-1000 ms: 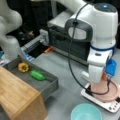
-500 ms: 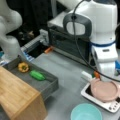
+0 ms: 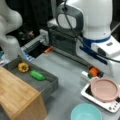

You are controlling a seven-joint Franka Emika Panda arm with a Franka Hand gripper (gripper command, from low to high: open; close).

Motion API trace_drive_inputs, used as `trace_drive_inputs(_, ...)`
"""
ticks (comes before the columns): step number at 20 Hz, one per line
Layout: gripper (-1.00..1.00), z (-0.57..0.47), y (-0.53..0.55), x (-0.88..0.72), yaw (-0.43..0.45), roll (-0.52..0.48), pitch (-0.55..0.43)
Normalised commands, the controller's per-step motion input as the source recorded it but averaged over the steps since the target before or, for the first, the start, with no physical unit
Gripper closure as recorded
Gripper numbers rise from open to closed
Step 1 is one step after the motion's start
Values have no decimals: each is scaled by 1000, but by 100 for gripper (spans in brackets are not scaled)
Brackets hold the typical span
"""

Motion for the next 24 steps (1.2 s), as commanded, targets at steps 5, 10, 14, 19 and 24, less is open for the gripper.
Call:
trace_drive_inputs(5, 100, 49, -184, -145, 361, 216, 302)
trace_drive_inputs(10, 100, 111, -192, -321, 205, 126, 168)
trace_drive_inputs(14, 100, 93, -254, -575, 76, 126, 34)
trace_drive_inputs(19, 100, -19, -291, -659, 45, 138, -88)
trace_drive_inputs(24, 100, -82, -320, -635, 50, 148, -179)
